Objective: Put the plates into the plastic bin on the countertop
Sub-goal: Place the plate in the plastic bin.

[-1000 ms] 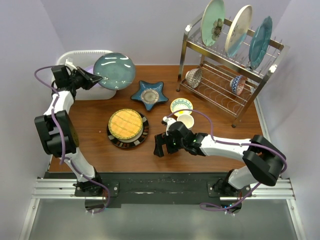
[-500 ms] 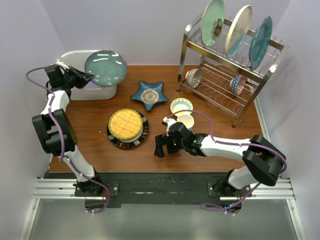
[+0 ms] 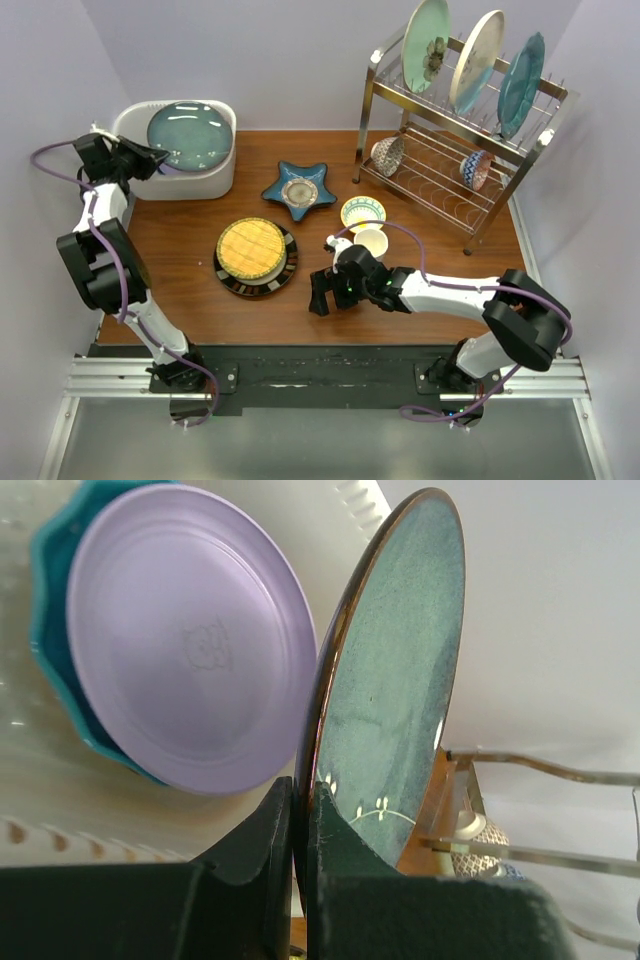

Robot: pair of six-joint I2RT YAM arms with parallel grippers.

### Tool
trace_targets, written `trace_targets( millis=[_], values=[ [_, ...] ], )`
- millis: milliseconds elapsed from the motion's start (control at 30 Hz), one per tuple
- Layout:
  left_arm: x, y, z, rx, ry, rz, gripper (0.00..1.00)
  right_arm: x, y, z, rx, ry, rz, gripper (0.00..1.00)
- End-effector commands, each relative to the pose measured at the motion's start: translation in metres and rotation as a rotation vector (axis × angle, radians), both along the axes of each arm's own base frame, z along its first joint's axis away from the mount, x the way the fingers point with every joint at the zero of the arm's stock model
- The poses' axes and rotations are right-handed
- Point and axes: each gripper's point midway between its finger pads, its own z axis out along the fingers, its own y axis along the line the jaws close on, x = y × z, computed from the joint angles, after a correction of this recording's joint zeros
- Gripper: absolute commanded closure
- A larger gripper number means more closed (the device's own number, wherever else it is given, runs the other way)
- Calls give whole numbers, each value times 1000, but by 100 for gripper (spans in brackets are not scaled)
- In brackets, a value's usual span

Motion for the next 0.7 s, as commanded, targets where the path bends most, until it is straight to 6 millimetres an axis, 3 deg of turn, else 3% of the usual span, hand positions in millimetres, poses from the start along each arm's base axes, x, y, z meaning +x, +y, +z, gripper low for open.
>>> trace_targets(
  millis=[0,233,600,667],
  values=[
    [10,18,78,73,-215,36,100,-2,3,-1,16,5,0,1],
    [19,30,57,91,-162,61,100,-4,2,-2,19,10,4,1],
    [32,42,40,85,-132,102,100,-7,-1,-5,17,19,-2,1],
    [35,41,36,81,-124,99,96,-6,-1,-4,18,18,-5,1]
  ],
)
